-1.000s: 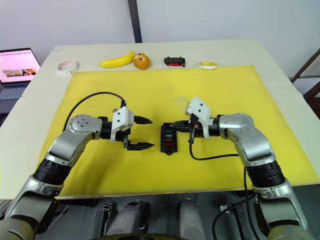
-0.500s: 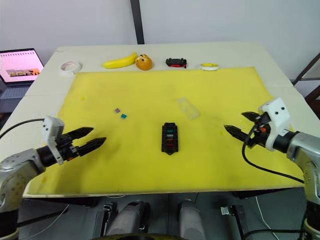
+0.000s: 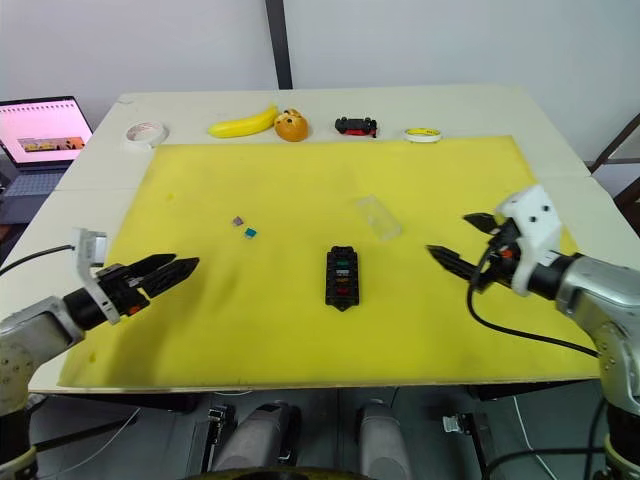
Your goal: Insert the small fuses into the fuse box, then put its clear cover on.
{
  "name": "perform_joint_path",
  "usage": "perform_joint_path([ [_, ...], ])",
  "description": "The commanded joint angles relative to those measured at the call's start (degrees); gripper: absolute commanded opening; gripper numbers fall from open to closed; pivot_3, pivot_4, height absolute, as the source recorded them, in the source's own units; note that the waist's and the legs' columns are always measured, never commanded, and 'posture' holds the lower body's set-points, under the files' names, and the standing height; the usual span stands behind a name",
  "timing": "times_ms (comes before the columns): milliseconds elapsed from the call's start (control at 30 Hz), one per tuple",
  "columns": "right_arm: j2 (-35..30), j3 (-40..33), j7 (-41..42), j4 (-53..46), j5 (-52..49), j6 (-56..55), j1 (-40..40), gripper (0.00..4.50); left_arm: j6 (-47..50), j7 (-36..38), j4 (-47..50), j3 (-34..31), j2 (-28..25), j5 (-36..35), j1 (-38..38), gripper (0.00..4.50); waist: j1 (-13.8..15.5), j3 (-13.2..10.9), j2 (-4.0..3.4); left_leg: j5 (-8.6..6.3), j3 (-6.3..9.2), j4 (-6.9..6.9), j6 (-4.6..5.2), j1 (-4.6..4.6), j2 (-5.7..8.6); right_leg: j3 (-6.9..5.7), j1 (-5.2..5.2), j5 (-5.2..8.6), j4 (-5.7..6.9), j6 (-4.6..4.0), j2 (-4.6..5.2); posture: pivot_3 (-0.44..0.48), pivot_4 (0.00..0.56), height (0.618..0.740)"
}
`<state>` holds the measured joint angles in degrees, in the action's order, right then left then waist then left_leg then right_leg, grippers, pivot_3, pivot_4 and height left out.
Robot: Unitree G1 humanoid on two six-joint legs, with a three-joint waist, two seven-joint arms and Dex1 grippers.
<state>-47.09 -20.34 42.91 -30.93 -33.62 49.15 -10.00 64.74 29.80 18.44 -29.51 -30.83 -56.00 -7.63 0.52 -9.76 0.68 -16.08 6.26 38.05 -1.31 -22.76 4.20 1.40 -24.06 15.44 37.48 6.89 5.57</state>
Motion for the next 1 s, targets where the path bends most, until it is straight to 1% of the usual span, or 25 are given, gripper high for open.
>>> perform_joint_path([
  [33, 0.8, 5.9, -0.8, -4.7, -3.0, 1.4, -4.9, 4.46, 7.7, -8.4, -2.5, -0.4, 3.0, -7.9, -5.1, 4.50, 0.0, 0.0, 0.01, 0.00, 0.01, 0.00, 0.00, 0.00, 0.00, 0.00, 0.00, 0.00, 0.00, 0.00, 0.00, 0.000, 0.150, 0.740],
  [133, 3.2, 12.5, -1.7, -5.3, -3.5, 2.1, -10.3, 4.46, 11.7, -19.0, -9.2, -2.8, 8.1, -14.0, -11.1, 4.50, 0.0, 0.0, 0.07, 0.03, 0.02, 0.02, -0.05, 0.01, 0.01, -0.01, 0.00, 0.00, 0.02, 0.00, -0.02, 0.000, 0.150, 0.740],
  [167, 4.1, 14.0, -2.2, -5.2, -3.6, 2.3, -11.6, 4.46, 12.6, -21.6, -11.1, -3.5, 9.1, -15.7, -12.5, 4.50, 0.0, 0.0, 0.10, 0.06, 0.03, 0.03, -0.11, 0.01, 0.00, -0.02, -0.01, 0.00, 0.03, 0.00, -0.02, 0.000, 0.150, 0.740],
  [267, 6.8, 18.5, -3.9, -3.8, -1.9, 1.8, -14.2, 4.46, 13.7, -26.6, -14.9, -3.7, 10.4, -18.4, -14.9, 4.50, 0.0, 0.0, 0.13, 0.16, 0.03, 0.04, -0.29, -0.01, 0.01, -0.02, -0.04, 0.00, 0.03, 0.00, -0.02, 0.000, 0.150, 0.740],
  [433, 9.8, 24.4, -5.9, -2.6, 1.5, 0.3, -16.6, 4.46, 12.2, -36.7, -23.3, -6.0, 12.7, -26.3, -18.3, 4.50, 0.1, 0.0, 0.15, 0.19, 0.02, 0.04, -0.34, -0.06, 0.04, 0.01, -0.13, 0.00, 0.03, 0.00, 0.00, 0.000, 0.150, 0.740],
  [567, 12.1, 27.5, -7.8, -2.1, 3.5, 0.4, -18.7, 4.46, 10.9, -41.2, -26.6, -5.8, 12.6, -29.8, -18.5, 4.50, 0.0, 0.0, 0.15, 0.20, 0.02, 0.04, -0.37, -0.07, 0.04, 0.02, -0.19, 0.00, 0.08, 0.01, -0.01, 0.000, 0.150, 0.740],
  [700, 13.3, 29.4, -8.6, -1.5, 5.0, 0.3, -19.4, 4.46, 7.6, -47.3, -31.3, -5.6, 14.2, -35.4, -19.2, 4.50, 0.2, 0.1, 0.17, 0.22, 0.02, 0.05, -0.39, -0.07, 0.05, 0.03, -0.17, 0.00, 0.09, 0.00, 0.01, 0.000, 0.150, 0.740],
  [833, 13.5, 30.0, -8.8, -1.1, 6.4, -0.2, -19.3, 4.46, 6.1, -48.7, -32.3, -3.5, 14.6, -38.7, -19.8, 4.50, 0.2, 0.1, 0.16, 0.22, 0.02, 0.06, -0.40, -0.06, 0.07, 0.03, -0.16, 0.00, 0.10, 0.00, 0.01, 0.000, 0.150, 0.740],
  [1000, 13.8, 30.7, -9.2, -0.7, 7.7, -0.3, -19.5, 4.46, 3.9, -50.1, -33.3, -1.3, 15.1, -39.8, -20.4, 4.50, 0.2, 0.1, 0.16, 0.23, 0.03, 0.06, -0.41, -0.06, 0.09, 0.03, -0.15, 0.00, 0.10, 0.00, 0.02, 0.000, 0.150, 0.740],
])
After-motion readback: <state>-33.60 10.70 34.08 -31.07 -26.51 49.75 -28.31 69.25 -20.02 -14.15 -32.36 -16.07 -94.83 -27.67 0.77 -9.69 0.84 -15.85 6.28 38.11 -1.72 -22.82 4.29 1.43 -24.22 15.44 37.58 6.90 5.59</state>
